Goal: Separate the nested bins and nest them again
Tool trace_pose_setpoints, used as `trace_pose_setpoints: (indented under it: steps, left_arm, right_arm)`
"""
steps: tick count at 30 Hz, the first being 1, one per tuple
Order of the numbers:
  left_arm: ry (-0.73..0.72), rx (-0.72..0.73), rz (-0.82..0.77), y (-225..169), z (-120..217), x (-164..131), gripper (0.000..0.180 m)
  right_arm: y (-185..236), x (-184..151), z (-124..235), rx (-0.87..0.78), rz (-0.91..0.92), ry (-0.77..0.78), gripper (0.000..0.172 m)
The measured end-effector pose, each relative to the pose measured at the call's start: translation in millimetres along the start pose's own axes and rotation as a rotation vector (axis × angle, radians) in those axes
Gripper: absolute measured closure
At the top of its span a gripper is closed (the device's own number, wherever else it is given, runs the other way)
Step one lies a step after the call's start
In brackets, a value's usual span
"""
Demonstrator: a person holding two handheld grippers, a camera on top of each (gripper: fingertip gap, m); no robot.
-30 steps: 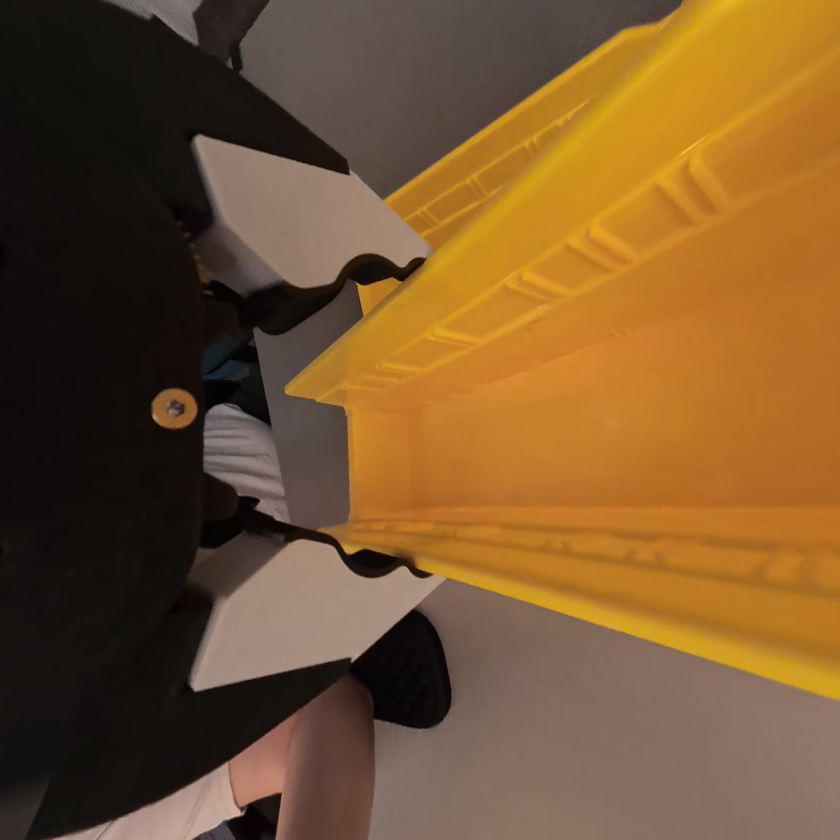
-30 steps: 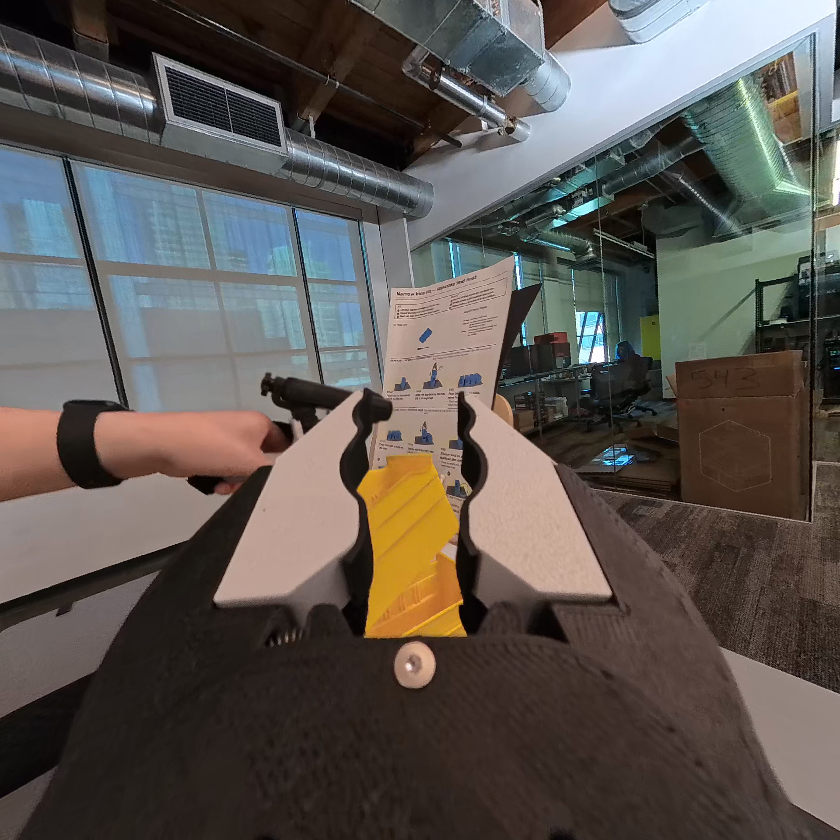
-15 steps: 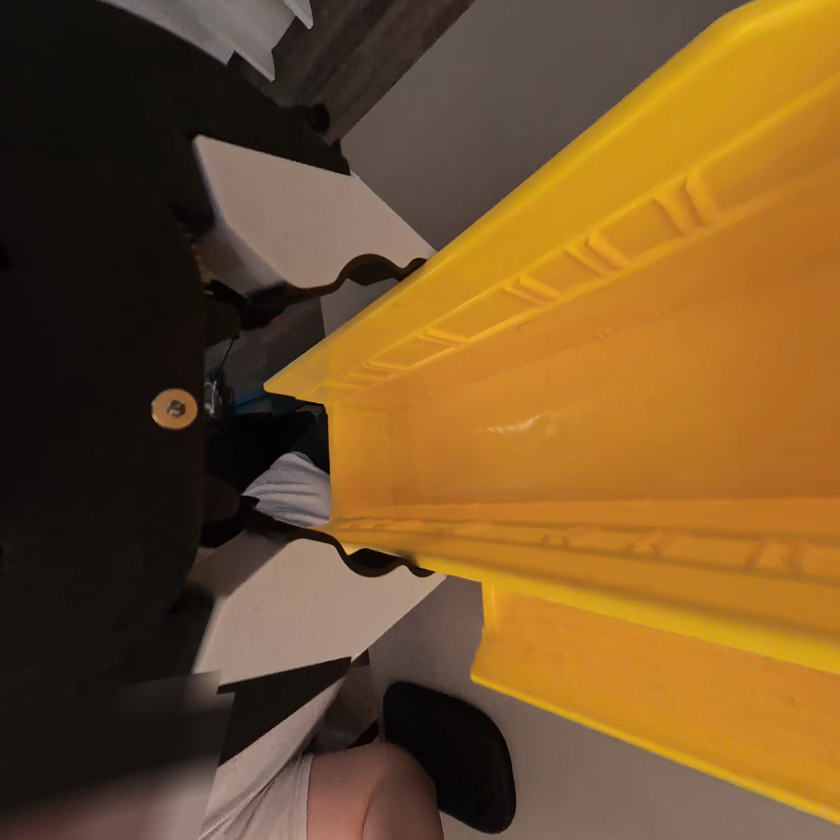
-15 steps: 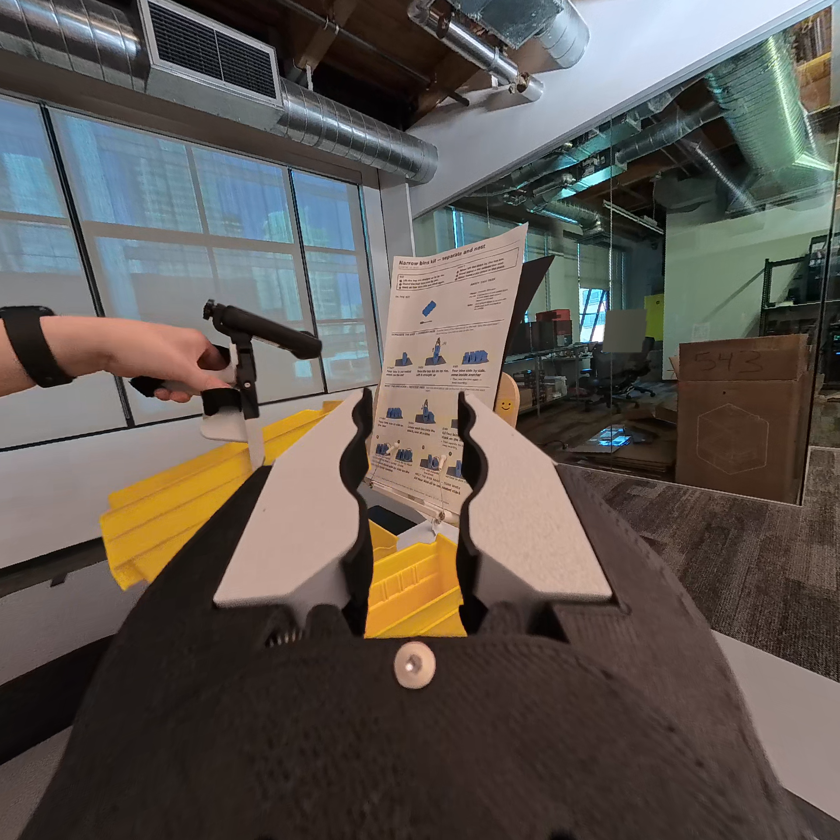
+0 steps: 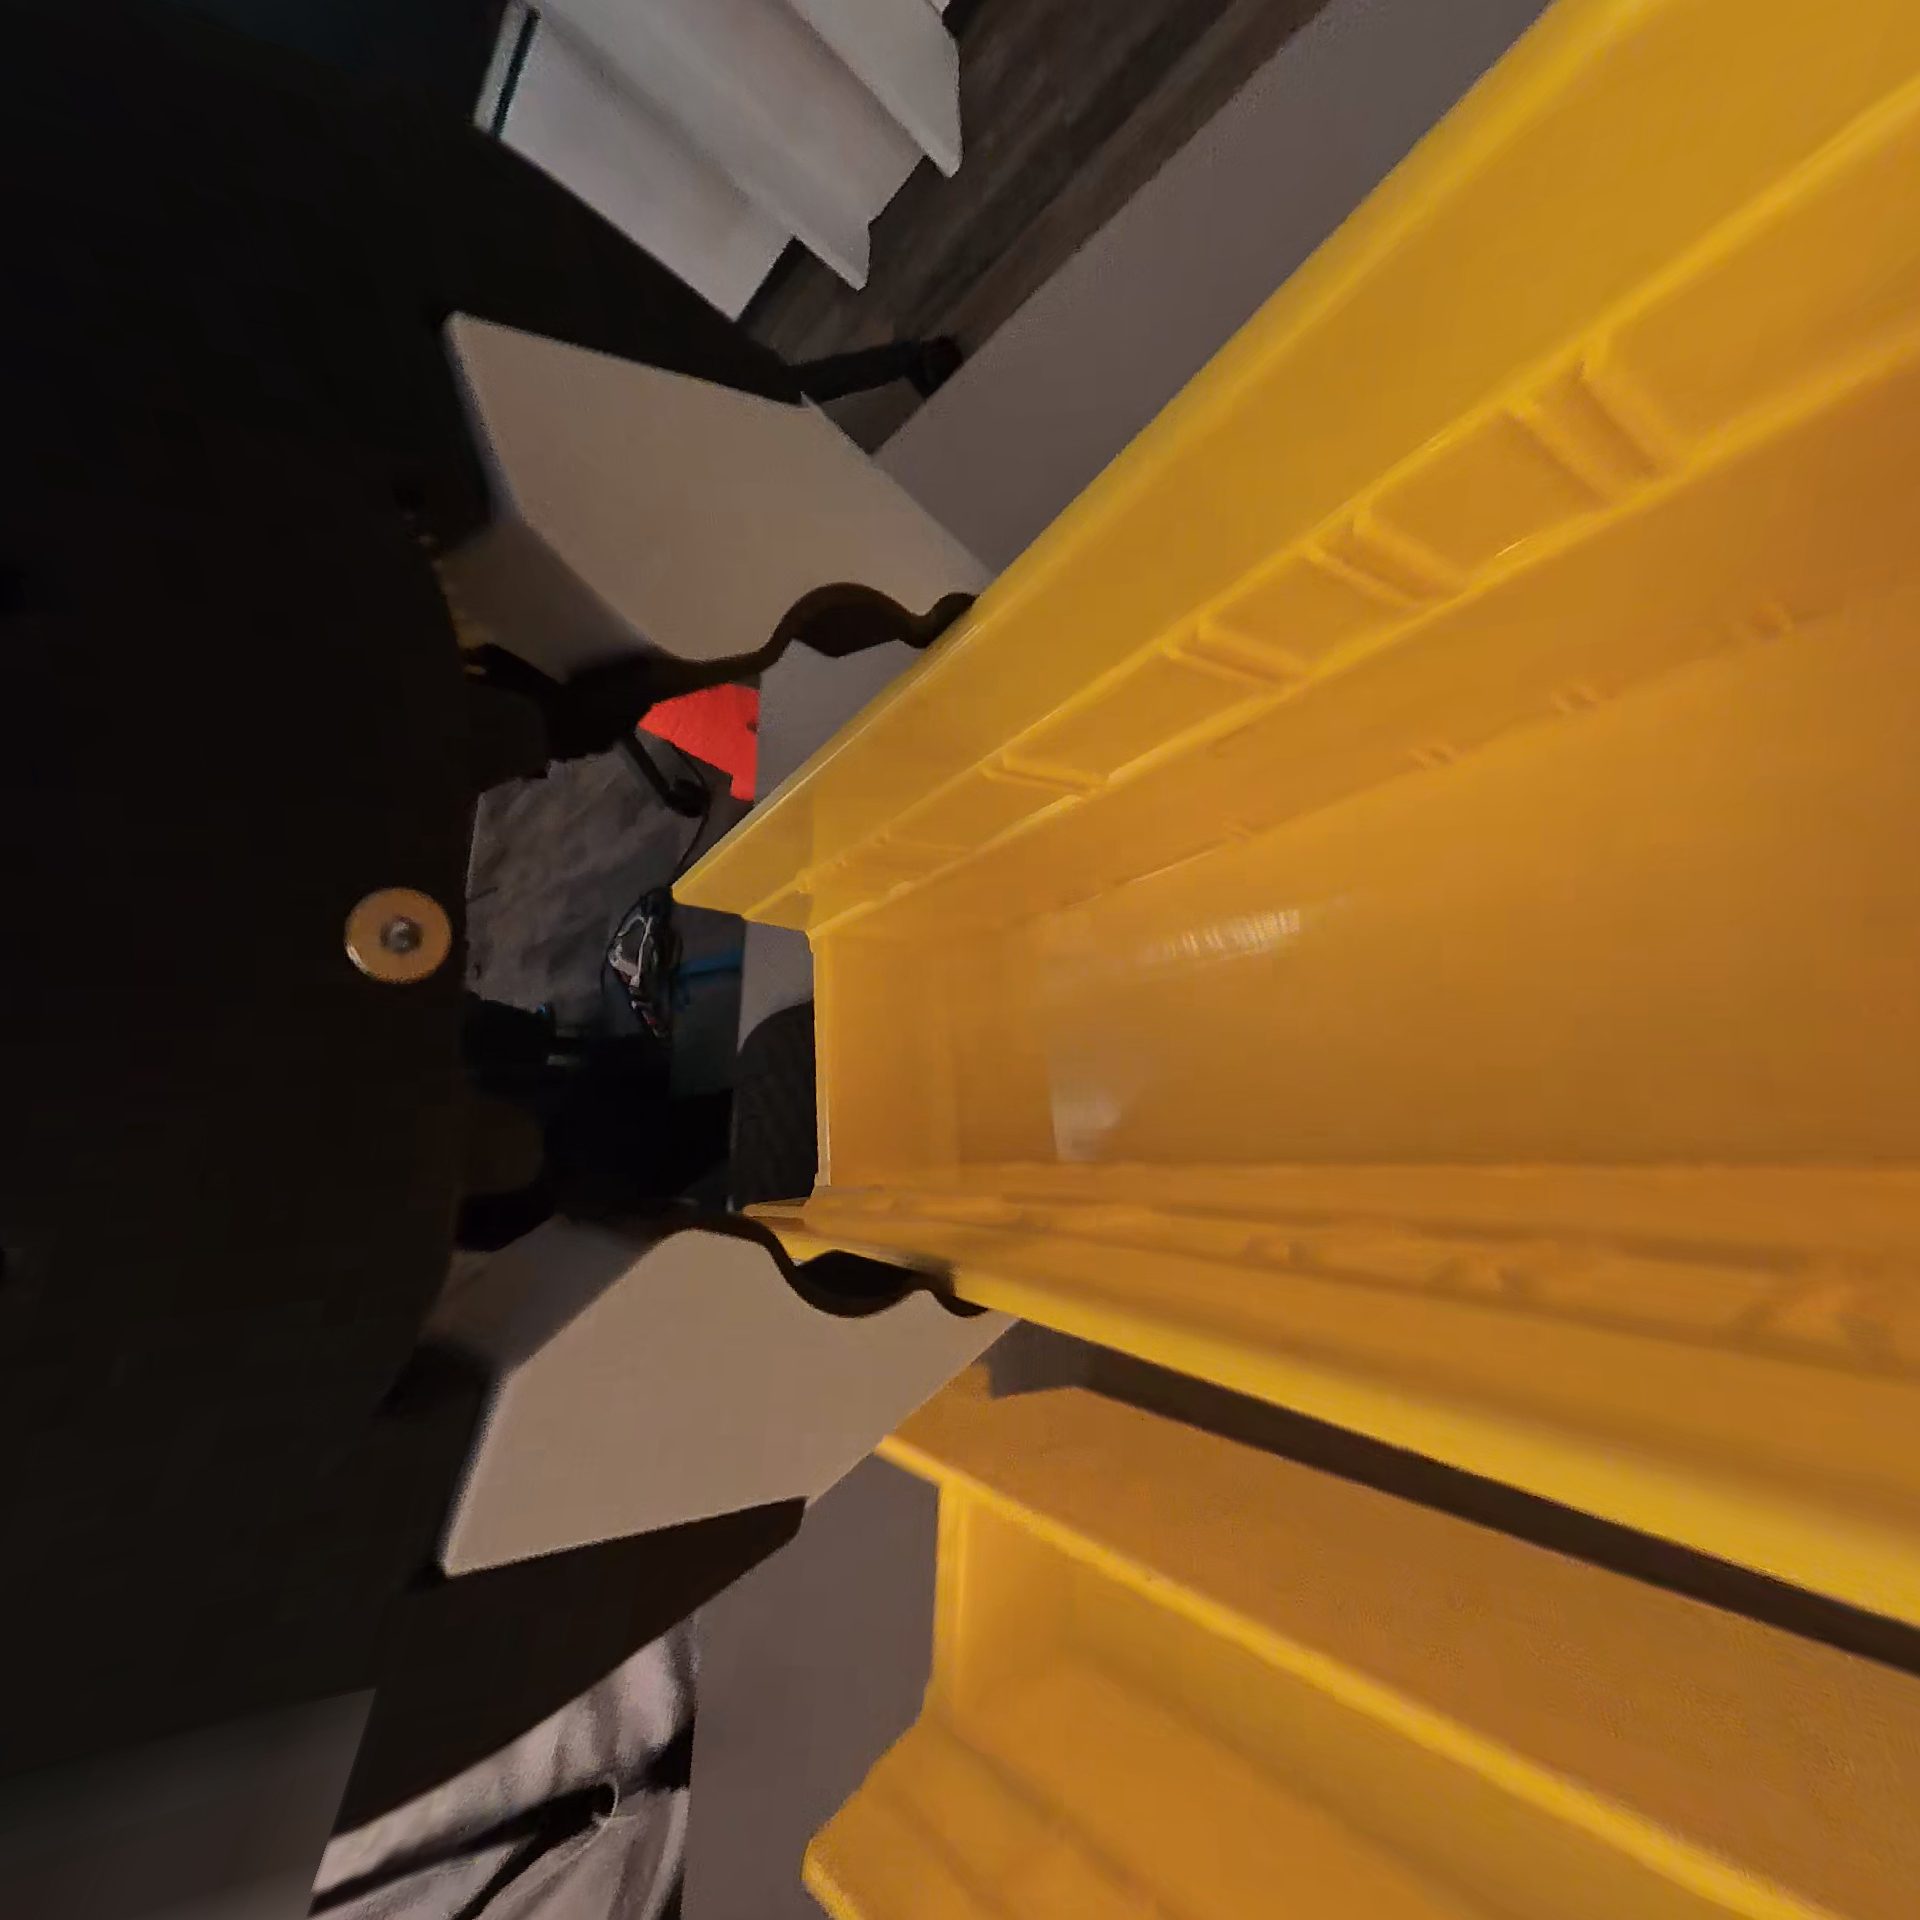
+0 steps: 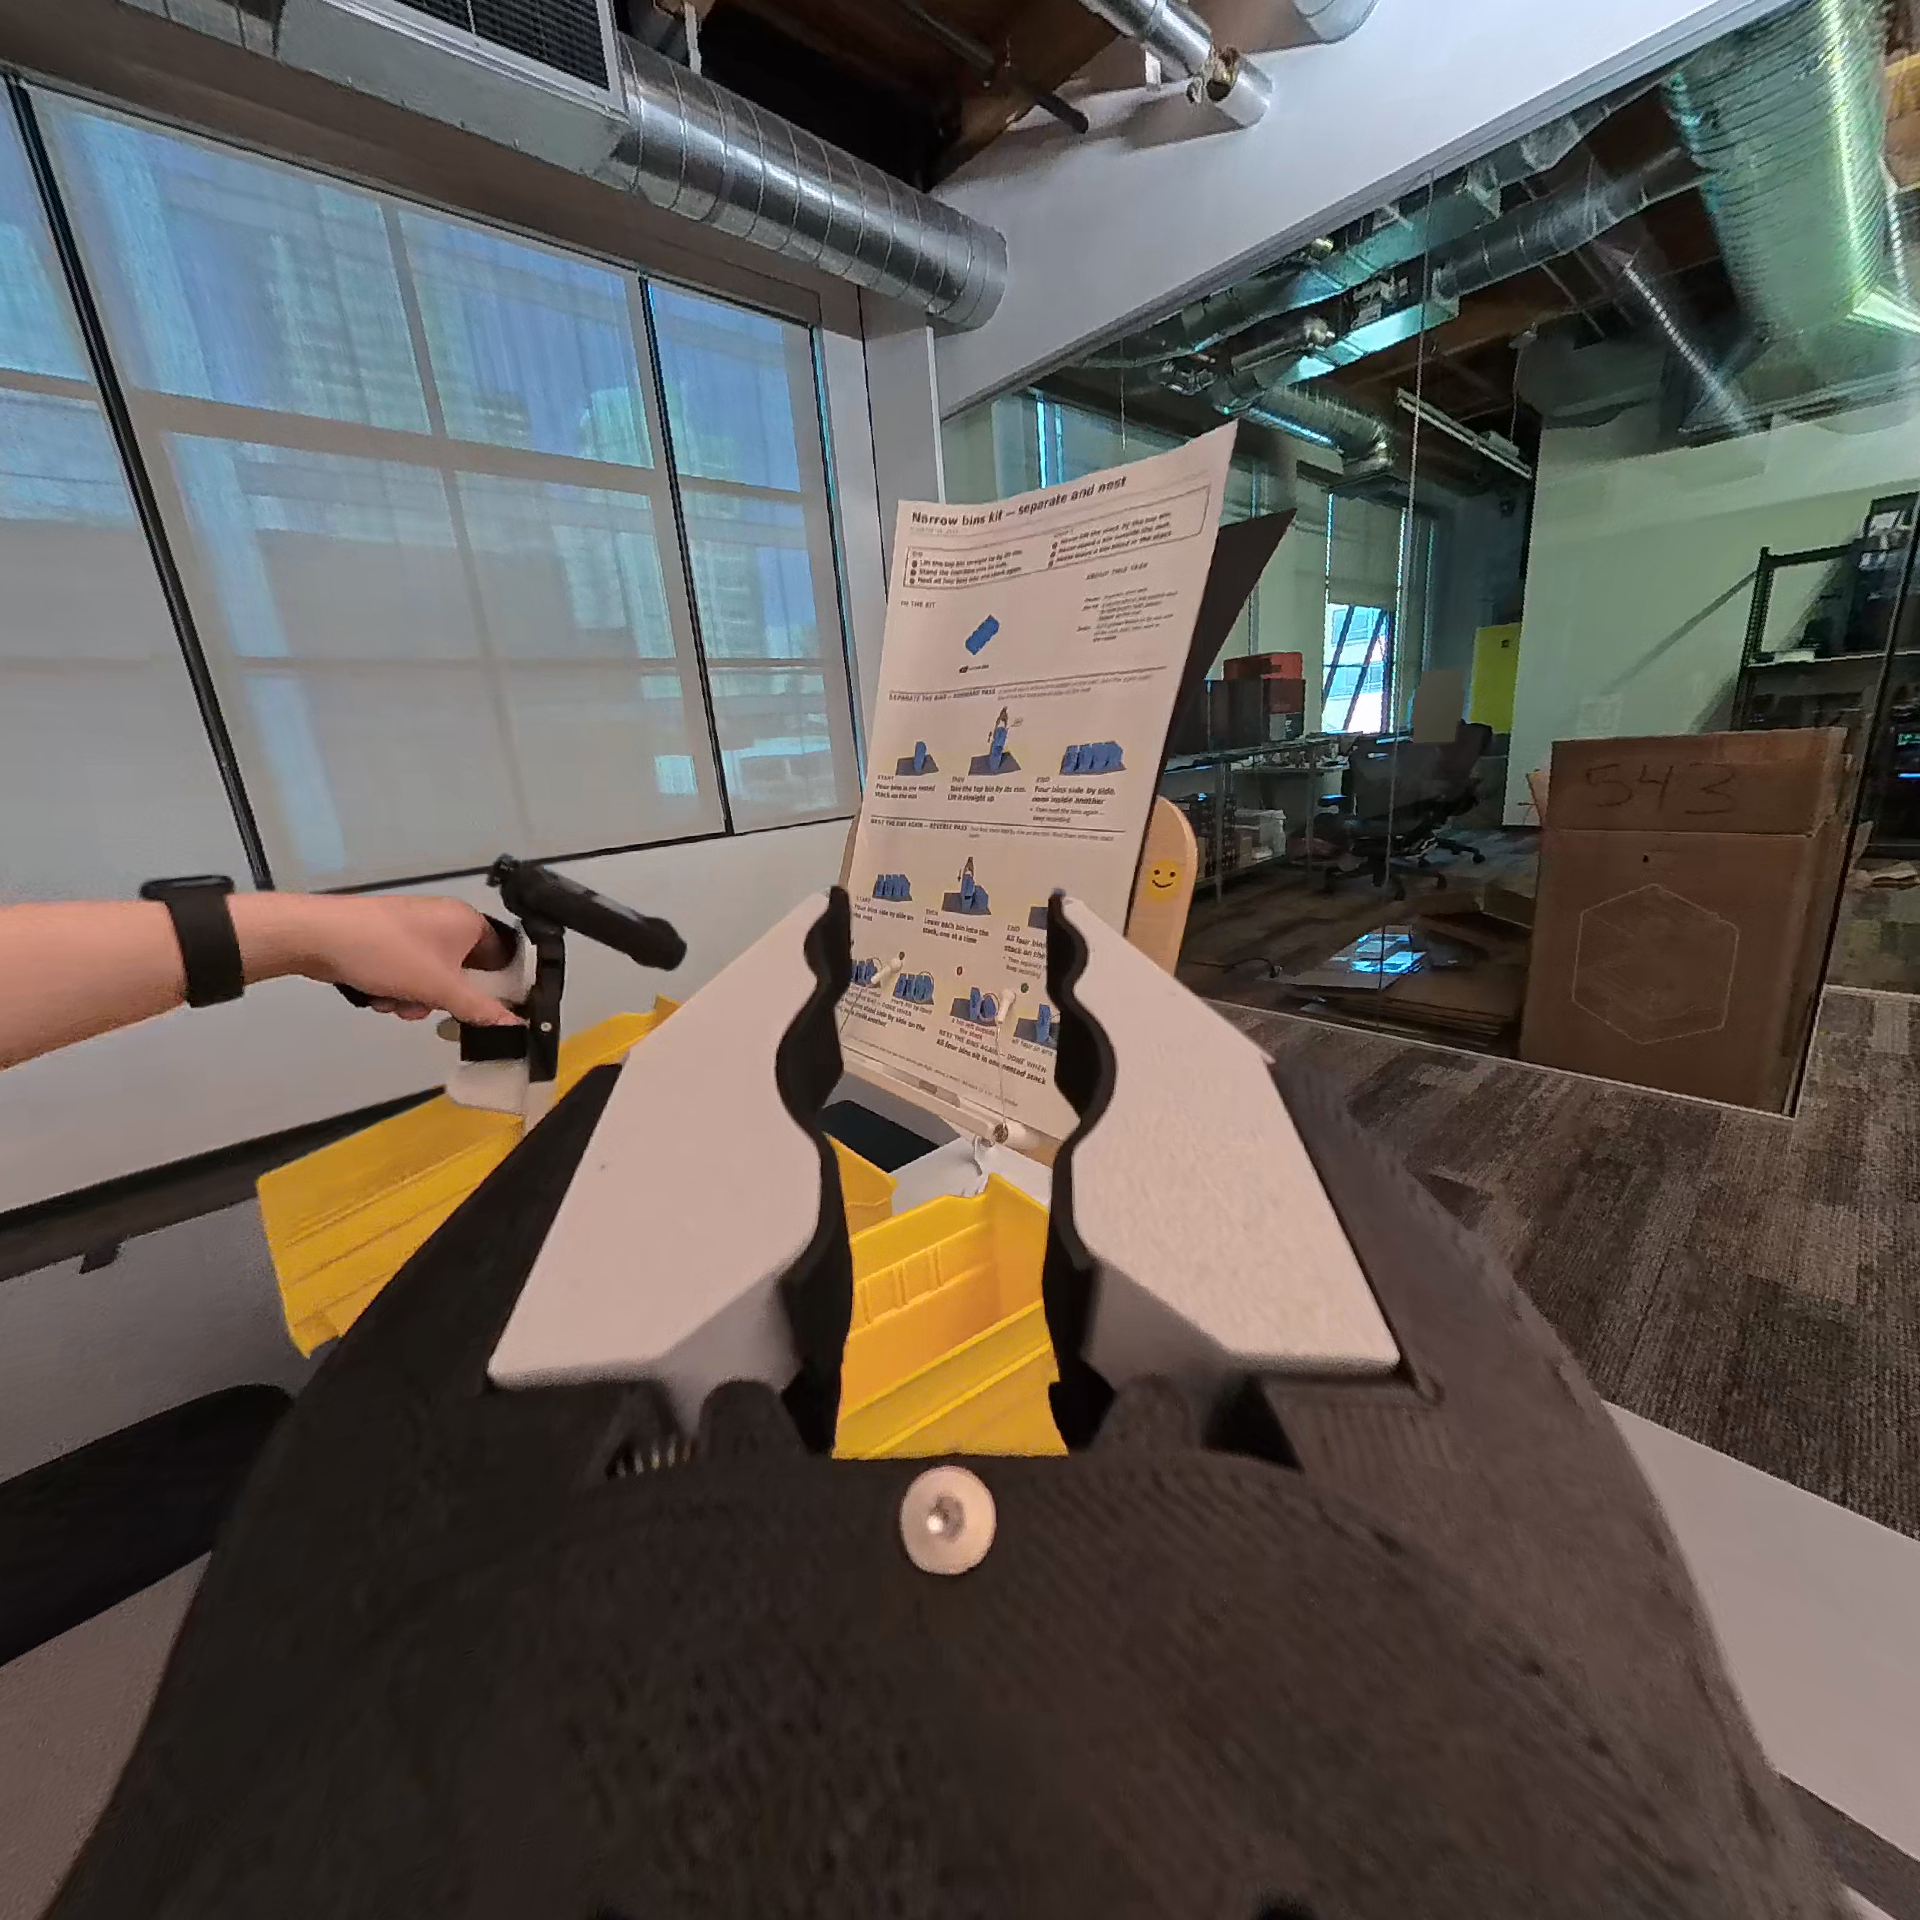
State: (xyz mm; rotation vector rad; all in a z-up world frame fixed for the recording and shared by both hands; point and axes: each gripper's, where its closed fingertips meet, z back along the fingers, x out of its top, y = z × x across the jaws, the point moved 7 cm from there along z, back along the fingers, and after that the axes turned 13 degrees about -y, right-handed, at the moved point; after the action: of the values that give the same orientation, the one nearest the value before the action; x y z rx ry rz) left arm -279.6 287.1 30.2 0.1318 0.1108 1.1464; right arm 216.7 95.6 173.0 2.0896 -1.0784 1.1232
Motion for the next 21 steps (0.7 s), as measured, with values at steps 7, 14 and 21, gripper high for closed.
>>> trace_pose_setpoints:
  steps: [7,14,21]
  left_arm:
    - [-0.011,-0.057,-0.022,15,-44,15,0.060]
    - [-0.031,-0.115,-0.050,12,-62,25,0.057]
    - [-0.110,-0.169,0.002,11,-57,24,0.051]
  right_arm:
    - [7,-15,-11,0.021,0.042,0.072,0.134]
    - [15,-30,-22,0.043,0.089,0.128,0.134]
    - [17,-47,-27,0.021,0.179,0.246,0.129]
